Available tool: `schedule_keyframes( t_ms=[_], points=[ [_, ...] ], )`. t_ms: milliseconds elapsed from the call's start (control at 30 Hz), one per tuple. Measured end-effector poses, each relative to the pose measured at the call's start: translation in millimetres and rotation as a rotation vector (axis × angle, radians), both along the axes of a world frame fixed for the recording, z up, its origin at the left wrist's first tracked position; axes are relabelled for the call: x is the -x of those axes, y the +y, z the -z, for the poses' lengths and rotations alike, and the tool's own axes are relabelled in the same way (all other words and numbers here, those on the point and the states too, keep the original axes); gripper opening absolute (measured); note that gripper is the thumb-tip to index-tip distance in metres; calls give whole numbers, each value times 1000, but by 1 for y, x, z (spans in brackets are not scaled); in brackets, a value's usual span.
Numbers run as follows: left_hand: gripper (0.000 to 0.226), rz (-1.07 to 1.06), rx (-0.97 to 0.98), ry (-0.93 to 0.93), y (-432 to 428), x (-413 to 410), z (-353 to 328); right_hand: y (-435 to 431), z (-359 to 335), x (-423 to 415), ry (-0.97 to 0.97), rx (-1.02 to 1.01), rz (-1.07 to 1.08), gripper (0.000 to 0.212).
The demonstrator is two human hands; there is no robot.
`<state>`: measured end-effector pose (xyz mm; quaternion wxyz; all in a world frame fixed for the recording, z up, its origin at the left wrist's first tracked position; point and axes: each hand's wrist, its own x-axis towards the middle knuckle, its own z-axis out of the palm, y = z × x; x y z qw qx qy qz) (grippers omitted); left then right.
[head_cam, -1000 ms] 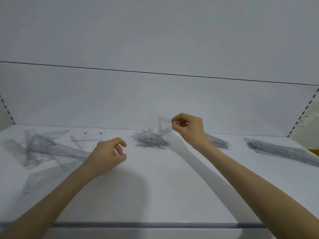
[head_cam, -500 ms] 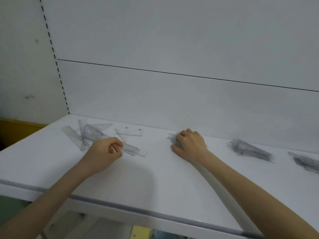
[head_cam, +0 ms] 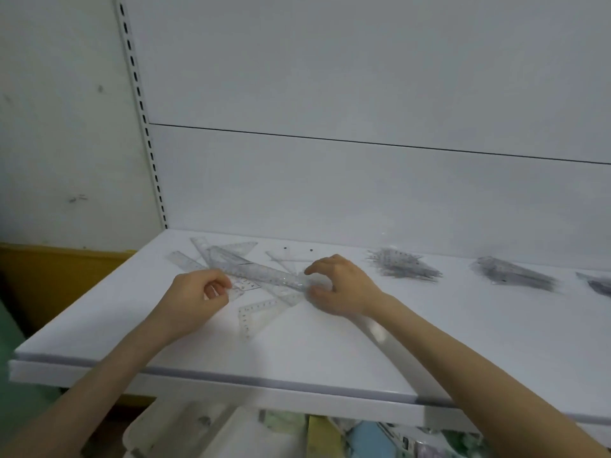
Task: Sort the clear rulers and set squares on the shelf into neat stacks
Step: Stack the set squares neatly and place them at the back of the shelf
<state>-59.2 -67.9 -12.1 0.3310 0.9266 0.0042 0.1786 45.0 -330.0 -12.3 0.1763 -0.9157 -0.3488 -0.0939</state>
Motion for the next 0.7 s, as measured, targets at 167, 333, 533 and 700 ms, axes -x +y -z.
schedule_keyframes(
  t_ms=[167,333,533,700],
  points=[
    [16,71,-68,-15,32,-7,4,39,-10,30,203,15,-120,51],
    [20,147,-240,-22,43,-22,9,56,-15,52,201,13,-65,60],
    [63,395,-606,90,46,-38,9,80,-9,56,128,158,-31,70],
    [56,483,-603,118,49,-46,5,75,-7,50,217,108,-76,57]
  ],
)
